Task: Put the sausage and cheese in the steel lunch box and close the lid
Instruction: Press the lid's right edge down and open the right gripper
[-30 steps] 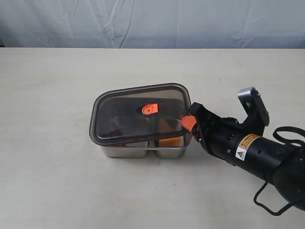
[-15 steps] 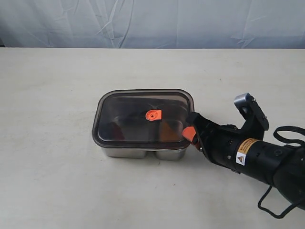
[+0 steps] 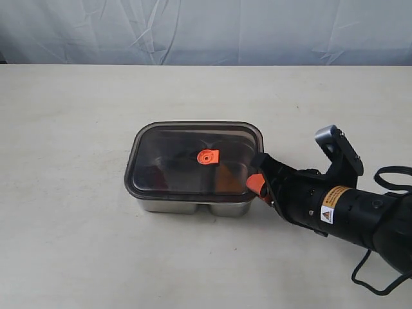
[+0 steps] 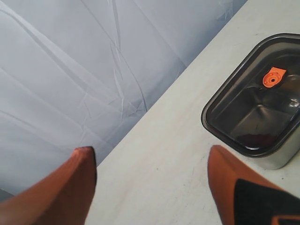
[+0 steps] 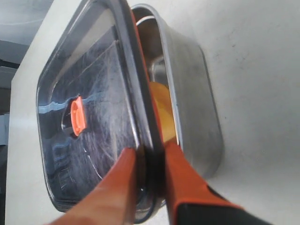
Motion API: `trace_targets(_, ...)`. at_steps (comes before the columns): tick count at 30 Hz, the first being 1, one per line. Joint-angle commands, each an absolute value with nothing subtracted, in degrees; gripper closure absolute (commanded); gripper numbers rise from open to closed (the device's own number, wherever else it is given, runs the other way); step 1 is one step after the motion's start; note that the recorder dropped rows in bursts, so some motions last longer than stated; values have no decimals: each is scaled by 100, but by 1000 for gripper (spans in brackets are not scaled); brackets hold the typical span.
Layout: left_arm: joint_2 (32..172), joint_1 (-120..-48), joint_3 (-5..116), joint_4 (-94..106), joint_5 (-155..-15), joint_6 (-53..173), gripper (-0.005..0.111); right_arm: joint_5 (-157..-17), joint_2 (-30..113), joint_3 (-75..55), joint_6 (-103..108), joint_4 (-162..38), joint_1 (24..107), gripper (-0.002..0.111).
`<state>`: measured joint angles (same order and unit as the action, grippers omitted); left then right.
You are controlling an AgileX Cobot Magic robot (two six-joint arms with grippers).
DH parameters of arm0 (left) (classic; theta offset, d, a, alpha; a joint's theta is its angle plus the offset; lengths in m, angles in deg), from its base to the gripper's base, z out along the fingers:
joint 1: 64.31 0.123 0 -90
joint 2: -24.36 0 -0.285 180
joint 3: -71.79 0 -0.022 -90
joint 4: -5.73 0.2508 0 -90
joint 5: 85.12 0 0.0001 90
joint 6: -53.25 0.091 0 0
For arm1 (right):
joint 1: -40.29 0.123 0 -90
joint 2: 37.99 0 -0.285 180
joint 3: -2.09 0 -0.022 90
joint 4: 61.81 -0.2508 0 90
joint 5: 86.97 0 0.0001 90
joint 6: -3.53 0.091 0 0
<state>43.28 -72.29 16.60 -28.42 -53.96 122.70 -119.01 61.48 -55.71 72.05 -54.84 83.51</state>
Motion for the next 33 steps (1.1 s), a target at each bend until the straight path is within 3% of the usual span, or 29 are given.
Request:
trace_targets(1, 4284, -7253, 1675, -2929, -5425, 12235, 43, -11398, 6141, -5596, 7124, -5302, 8372, 109)
trace_targets(29, 4284, -7253, 1675, -2929, -5425, 12235, 43, -11431, 6141, -5596, 7124, -5264, 8372, 108)
trace_targets(33, 4284, -7253, 1675, -2929, -5425, 12235, 43, -11431, 6141, -5596, 7124, -5264, 8372, 87)
